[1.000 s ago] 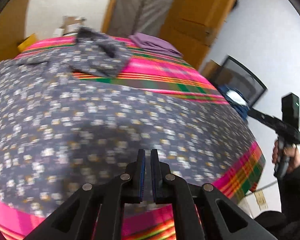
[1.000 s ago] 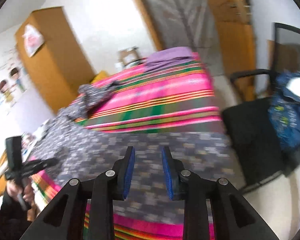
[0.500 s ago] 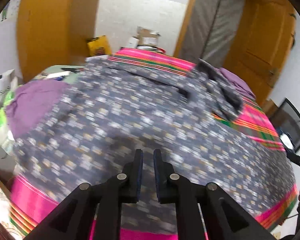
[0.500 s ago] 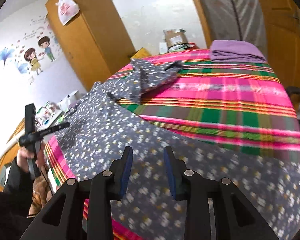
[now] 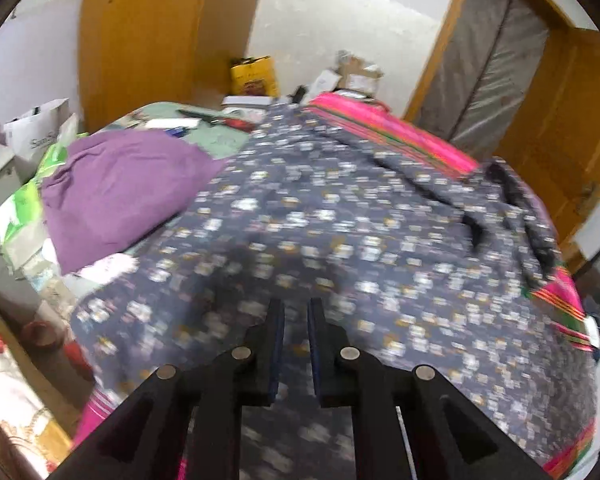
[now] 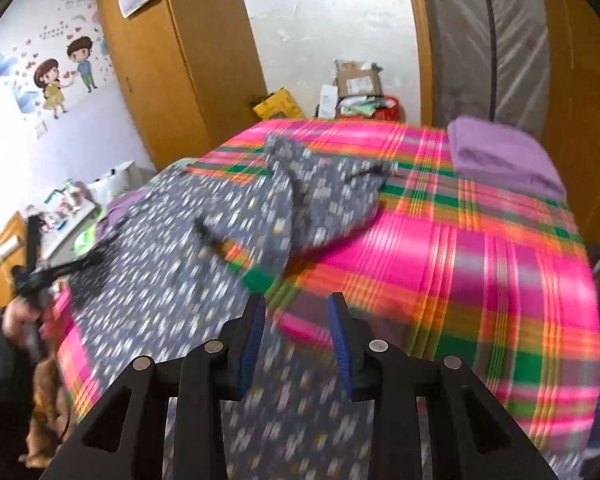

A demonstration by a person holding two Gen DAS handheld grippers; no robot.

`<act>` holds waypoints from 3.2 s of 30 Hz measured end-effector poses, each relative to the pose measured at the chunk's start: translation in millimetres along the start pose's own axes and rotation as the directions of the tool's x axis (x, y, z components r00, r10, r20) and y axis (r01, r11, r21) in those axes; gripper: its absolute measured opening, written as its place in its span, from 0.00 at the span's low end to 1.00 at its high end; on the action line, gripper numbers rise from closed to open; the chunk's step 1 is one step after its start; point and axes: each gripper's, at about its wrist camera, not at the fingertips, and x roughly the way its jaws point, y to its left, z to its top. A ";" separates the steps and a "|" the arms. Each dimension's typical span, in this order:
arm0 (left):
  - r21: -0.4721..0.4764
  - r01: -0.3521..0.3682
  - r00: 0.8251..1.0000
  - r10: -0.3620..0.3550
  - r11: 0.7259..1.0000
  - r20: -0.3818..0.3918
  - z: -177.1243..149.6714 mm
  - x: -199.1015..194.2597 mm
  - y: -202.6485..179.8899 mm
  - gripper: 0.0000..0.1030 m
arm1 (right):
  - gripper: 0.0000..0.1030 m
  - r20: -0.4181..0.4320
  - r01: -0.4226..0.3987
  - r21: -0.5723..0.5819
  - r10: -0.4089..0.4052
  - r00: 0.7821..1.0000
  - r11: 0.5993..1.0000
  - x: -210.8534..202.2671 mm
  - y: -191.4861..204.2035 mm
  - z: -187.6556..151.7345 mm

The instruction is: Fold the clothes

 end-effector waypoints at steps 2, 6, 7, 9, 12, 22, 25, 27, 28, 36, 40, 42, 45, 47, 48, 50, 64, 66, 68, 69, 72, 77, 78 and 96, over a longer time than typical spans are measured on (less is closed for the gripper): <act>0.027 0.040 0.999 -0.040 0.999 0.009 -7.7 -7.5 -18.7 0.11 | 0.36 0.004 0.032 -0.054 -0.032 0.999 0.998 15.9 6.9 18.5; 0.071 0.130 0.991 -0.131 0.989 0.009 -21.0 -18.0 -53.8 0.11 | 0.36 -0.016 0.056 -0.158 -0.060 0.998 0.986 55.1 22.7 44.6; 0.084 0.147 0.989 -0.148 0.986 0.007 -25.1 -20.2 -62.7 0.11 | 0.36 -0.028 0.067 -0.177 -0.073 0.997 0.982 66.3 25.7 48.3; 0.115 0.179 0.984 -0.180 0.977 0.000 -32.3 -21.2 -81.0 0.11 | 0.36 -0.078 0.079 -0.204 -0.096 0.992 0.976 91.8 28.5 53.0; 0.136 0.228 0.974 -0.226 0.964 -0.031 -41.8 -18.8 -96.9 0.11 | 0.29 -0.142 0.086 -0.214 -0.118 0.983 0.973 117.0 28.5 52.6; 0.128 0.256 0.966 -0.251 0.958 -0.056 -50.1 -14.7 -109.2 0.11 | 0.02 0.032 -0.082 -0.004 0.082 0.996 0.997 63.3 -2.3 70.0; 0.125 0.259 0.966 -0.254 0.958 -0.052 -52.1 -16.8 -110.1 0.11 | 0.02 0.098 -0.066 0.052 0.060 0.993 0.996 43.0 -17.8 76.5; 0.128 0.262 0.965 -0.257 0.957 -0.052 -53.8 -19.0 -112.1 0.11 | 0.02 0.121 -0.065 0.096 0.053 0.991 0.993 32.9 -30.1 78.3; 0.130 0.263 0.965 -0.258 0.956 -0.051 -53.9 -20.4 -112.6 0.11 | 0.02 0.135 -0.060 0.116 0.044 0.990 0.991 27.9 -34.2 76.7; 0.150 0.266 0.964 -0.263 0.952 -0.043 -56.2 -26.9 -120.5 0.11 | 0.02 0.279 -0.236 0.244 0.165 0.946 0.941 -43.0 -34.7 58.6; 0.148 0.269 0.963 -0.265 0.952 -0.049 -57.3 -24.3 -124.1 0.11 | 0.02 0.391 -0.338 0.276 0.216 0.895 0.900 -80.2 -23.8 62.2; 0.149 0.272 0.962 -0.267 0.951 -0.055 -58.6 -23.3 -126.1 0.11 | 0.02 0.411 -0.340 0.289 0.205 0.888 0.895 -79.9 -23.2 72.5; 0.153 0.278 0.960 -0.273 0.948 -0.057 -60.3 -24.7 -128.6 0.11 | 0.02 0.405 -0.293 0.321 0.149 0.902 0.901 -60.7 -33.0 93.2; 0.155 0.279 0.960 -0.273 0.948 -0.055 -60.6 -26.6 -128.8 0.11 | 0.02 0.379 -0.249 0.361 0.103 0.919 0.899 -37.6 -47.2 110.7; 0.155 0.278 0.960 -0.273 0.948 -0.053 -60.7 -27.6 -128.5 0.11 | 0.02 0.365 -0.226 0.381 0.079 0.928 0.896 -25.5 -54.6 119.6; 0.152 0.277 0.961 -0.272 0.949 -0.050 -60.6 -28.7 -127.3 0.11 | 0.06 0.322 -0.178 0.397 0.045 0.946 0.901 -1.3 -65.9 137.4; 0.136 0.298 0.954 -0.293 0.945 -0.059 -60.9 -22.2 -126.2 0.11 | 0.36 0.057 0.020 0.404 -0.047 0.997 0.915 69.4 -132.9 86.9; 0.138 0.307 0.952 -0.300 0.942 -0.065 -61.7 -20.2 -129.3 0.11 | 0.36 0.006 0.025 0.402 -0.031 1.000 0.915 77.2 -137.9 69.8; 0.143 0.313 0.949 -0.306 0.939 -0.071 -62.7 -19.6 -132.2 0.11 | 0.36 -0.045 0.034 0.398 -0.017 0.999 0.917 86.1 -140.9 53.5; 0.145 0.313 0.949 -0.306 0.938 -0.071 -62.8 -20.1 -132.9 0.11 | 0.36 -0.059 0.034 0.398 -0.012 0.998 0.917 90.0 -140.9 49.5; 0.150 0.311 0.950 -0.304 0.939 -0.069 -62.6 -22.2 -133.2 0.11 | 0.36 -0.078 0.046 0.400 -0.016 0.997 0.915 99.0 -139.6 43.0; 0.122 0.313 0.950 -0.309 0.942 -0.056 -59.0 -26.1 -125.9 0.11 | 0.36 -0.100 0.023 0.395 0.018 0.995 0.918 109.7 -129.1 37.4; 0.119 0.312 0.950 -0.308 0.943 -0.052 -58.4 -26.9 -125.1 0.11 | 0.36 -0.108 0.018 0.389 0.026 0.994 0.921 111.1 -125.4 35.9; 0.124 0.321 0.947 -0.316 0.939 -0.058 -61.0 -28.3 -129.4 0.11 | 0.08 -0.086 0.020 0.300 0.006 0.996 0.954 116.2 -78.8 54.0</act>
